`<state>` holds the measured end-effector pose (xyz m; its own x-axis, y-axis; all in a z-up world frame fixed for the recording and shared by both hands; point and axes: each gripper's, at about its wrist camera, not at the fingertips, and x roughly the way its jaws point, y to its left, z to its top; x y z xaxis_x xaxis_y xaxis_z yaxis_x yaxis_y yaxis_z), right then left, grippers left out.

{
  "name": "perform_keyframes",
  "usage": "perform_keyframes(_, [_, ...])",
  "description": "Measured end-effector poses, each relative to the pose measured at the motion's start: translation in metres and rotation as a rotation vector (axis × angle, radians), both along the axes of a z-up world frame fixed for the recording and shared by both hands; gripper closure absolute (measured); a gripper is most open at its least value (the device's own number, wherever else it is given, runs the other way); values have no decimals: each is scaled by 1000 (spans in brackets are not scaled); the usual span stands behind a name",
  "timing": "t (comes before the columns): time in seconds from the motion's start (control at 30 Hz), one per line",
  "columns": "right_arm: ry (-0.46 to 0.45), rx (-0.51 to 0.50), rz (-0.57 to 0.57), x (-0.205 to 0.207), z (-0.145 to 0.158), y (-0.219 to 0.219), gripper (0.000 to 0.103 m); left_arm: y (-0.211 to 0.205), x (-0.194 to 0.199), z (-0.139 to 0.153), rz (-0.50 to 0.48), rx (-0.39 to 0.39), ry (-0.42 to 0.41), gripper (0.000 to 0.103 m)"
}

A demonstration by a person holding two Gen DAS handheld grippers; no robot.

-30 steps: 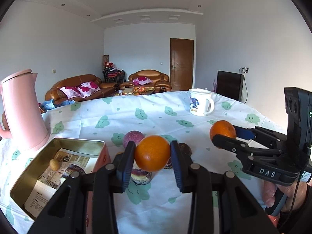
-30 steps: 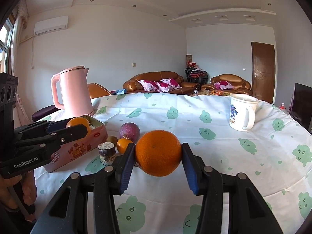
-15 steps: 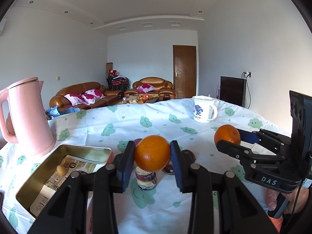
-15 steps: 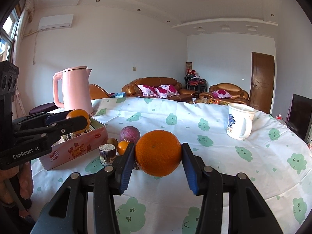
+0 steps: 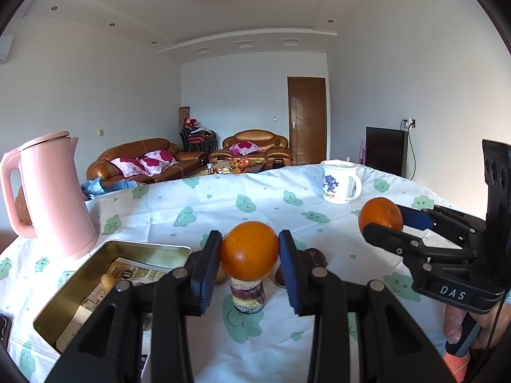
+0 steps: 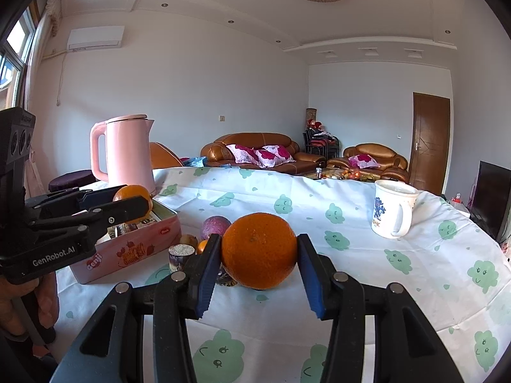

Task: Organize fruits
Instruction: 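Carry the large orange toward the tin with the right gripper while the left gripper carries its orange there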

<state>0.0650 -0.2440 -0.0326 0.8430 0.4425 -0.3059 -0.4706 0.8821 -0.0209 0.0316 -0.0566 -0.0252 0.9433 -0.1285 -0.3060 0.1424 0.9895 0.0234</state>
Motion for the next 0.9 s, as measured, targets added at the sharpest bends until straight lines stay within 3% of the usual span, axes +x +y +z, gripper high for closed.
perform_keyframes(0.6, [0, -19, 96, 4, 17, 32, 54, 25, -3, 5, 47, -23, 1, 65])
perform_keyframes(0.9, [5, -10, 168, 12, 31, 58, 54, 48, 2, 1, 132, -24, 41, 65])
